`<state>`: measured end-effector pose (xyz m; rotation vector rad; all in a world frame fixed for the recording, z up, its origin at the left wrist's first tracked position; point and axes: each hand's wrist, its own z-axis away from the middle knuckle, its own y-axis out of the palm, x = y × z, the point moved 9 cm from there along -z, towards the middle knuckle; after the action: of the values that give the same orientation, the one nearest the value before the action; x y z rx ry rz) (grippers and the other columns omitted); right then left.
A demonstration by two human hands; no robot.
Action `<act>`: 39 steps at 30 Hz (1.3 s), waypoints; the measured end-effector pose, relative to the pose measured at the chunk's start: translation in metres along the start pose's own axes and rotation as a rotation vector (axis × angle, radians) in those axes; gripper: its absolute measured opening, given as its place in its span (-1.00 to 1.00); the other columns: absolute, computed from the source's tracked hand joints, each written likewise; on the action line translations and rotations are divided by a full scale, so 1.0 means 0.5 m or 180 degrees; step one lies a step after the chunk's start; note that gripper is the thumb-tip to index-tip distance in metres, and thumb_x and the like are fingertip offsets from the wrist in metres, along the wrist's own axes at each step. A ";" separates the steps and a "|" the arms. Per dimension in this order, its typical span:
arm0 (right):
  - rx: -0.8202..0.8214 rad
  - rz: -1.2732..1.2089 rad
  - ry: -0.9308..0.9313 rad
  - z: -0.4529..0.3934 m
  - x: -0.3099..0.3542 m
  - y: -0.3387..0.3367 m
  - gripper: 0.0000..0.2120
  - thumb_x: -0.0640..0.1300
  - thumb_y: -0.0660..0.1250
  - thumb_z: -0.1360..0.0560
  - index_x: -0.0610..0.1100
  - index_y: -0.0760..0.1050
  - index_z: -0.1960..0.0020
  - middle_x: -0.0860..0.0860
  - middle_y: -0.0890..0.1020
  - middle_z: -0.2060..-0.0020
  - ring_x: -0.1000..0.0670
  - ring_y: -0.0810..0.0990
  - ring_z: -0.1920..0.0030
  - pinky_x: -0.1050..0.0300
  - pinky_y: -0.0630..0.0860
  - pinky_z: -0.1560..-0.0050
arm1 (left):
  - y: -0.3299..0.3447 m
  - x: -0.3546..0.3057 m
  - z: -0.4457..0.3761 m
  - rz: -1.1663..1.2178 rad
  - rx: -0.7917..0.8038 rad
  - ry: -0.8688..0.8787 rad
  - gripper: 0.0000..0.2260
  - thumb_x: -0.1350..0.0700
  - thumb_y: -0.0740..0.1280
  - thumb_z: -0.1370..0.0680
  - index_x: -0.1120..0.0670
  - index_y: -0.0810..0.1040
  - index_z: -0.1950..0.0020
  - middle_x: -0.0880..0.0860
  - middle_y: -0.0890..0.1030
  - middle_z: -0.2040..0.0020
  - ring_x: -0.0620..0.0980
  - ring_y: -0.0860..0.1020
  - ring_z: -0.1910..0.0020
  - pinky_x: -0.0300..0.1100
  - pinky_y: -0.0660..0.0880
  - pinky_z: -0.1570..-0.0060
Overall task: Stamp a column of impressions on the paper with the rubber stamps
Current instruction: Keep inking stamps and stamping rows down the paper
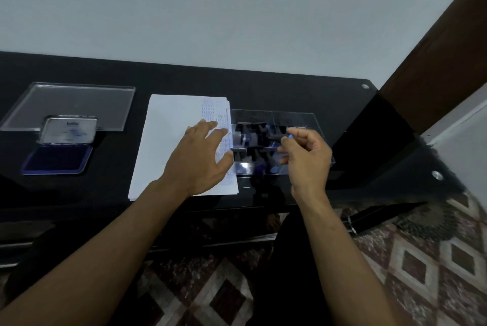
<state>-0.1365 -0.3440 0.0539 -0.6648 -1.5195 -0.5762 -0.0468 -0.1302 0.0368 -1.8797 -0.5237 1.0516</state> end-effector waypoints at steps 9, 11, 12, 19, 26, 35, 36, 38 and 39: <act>-0.0354 0.1483 -0.0581 -0.070 0.022 -0.100 -0.92 -0.19 0.40 -0.42 -0.03 0.59 0.13 0.06 0.63 0.22 0.09 0.61 0.20 0.25 0.56 0.19 | 0.047 -0.112 -0.060 0.0102 0.0091 0.0304 -0.49 -0.15 0.24 -0.57 0.08 0.47 -0.44 0.11 0.43 -0.46 0.15 0.29 -0.52 0.09 0.36 -0.43; -0.0273 0.2016 -0.0777 -0.080 0.025 -0.104 -0.93 -0.21 0.39 -0.41 -0.06 0.57 0.14 0.02 0.58 0.18 0.10 0.55 0.22 0.31 0.46 0.20 | 0.069 -0.138 -0.076 0.0051 0.0194 0.0366 -0.51 -0.14 0.26 -0.60 0.06 0.44 -0.47 0.10 0.39 -0.50 0.14 0.21 -0.56 0.10 0.28 -0.49; -0.0228 0.2245 -0.0851 -0.084 0.023 -0.106 -0.92 -0.22 0.39 -0.41 -0.07 0.57 0.13 0.00 0.56 0.17 0.07 0.54 0.21 0.28 0.44 0.17 | 0.081 -0.150 -0.084 0.0037 0.0253 0.0386 -0.51 -0.13 0.26 -0.60 0.06 0.42 -0.49 0.10 0.36 -0.52 0.13 0.18 -0.58 0.11 0.23 -0.52; 0.0050 0.3086 -0.1073 -0.093 0.008 -0.109 -0.95 -0.20 0.34 -0.47 -0.13 0.56 0.07 -0.03 0.48 0.08 -0.02 0.48 0.19 0.13 0.43 0.21 | 0.136 -0.195 -0.125 -0.0063 0.0425 0.0442 -0.48 -0.13 0.23 -0.62 0.05 0.37 -0.53 0.08 0.30 -0.57 0.11 0.12 -0.60 0.10 0.11 -0.57; 0.0373 0.3608 -0.0998 -0.127 0.009 -0.091 -0.91 -0.33 0.29 -0.40 -0.19 0.51 0.15 -0.08 0.55 0.13 -0.09 0.49 0.06 0.11 0.39 0.29 | 0.151 -0.188 -0.123 -0.0069 0.0379 0.0554 -0.53 -0.12 0.21 -0.62 0.07 0.44 -0.47 0.07 0.37 -0.54 0.10 0.19 -0.58 0.10 0.10 -0.57; 0.0769 0.3890 -0.0498 -0.147 0.001 -0.073 -0.90 -0.26 0.40 -0.45 -0.20 0.56 0.04 -0.11 0.58 0.11 -0.12 0.58 0.12 0.08 0.51 0.25 | 0.153 -0.190 -0.122 -0.0106 0.0349 0.0556 -0.52 -0.12 0.20 -0.62 0.07 0.43 -0.48 0.07 0.37 -0.54 0.09 0.21 -0.57 0.09 0.12 -0.57; 0.0768 0.3917 -0.0498 -0.147 0.000 -0.073 -0.93 -0.25 0.40 -0.46 -0.19 0.56 0.06 -0.12 0.59 0.14 -0.11 0.58 0.14 0.08 0.52 0.26 | 0.153 -0.190 -0.122 -0.0112 0.0344 0.0555 -0.52 -0.11 0.21 -0.63 0.07 0.43 -0.49 0.07 0.37 -0.54 0.09 0.21 -0.57 0.09 0.12 -0.57; 0.0750 0.3925 -0.0548 -0.146 0.002 -0.073 -0.97 -0.26 0.39 -0.46 -0.18 0.55 0.12 -0.12 0.59 0.18 -0.10 0.59 0.18 0.08 0.52 0.29 | 0.154 -0.189 -0.122 -0.0119 0.0348 0.0560 -0.52 -0.12 0.21 -0.63 0.08 0.43 -0.49 0.07 0.37 -0.54 0.09 0.22 -0.57 0.09 0.13 -0.57; 0.0747 0.3911 -0.0575 -0.145 0.002 -0.073 -0.97 -0.27 0.38 -0.46 -0.18 0.54 0.14 -0.11 0.59 0.20 -0.10 0.58 0.19 0.09 0.51 0.30 | 0.155 -0.188 -0.123 -0.0126 0.0351 0.0563 -0.52 -0.12 0.20 -0.63 0.07 0.43 -0.48 0.07 0.37 -0.53 0.10 0.22 -0.57 0.09 0.13 -0.57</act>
<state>-0.1114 -0.4210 0.0605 -1.2992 -1.0316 0.5958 -0.0519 -0.2662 0.0284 -1.8361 -0.3910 0.8611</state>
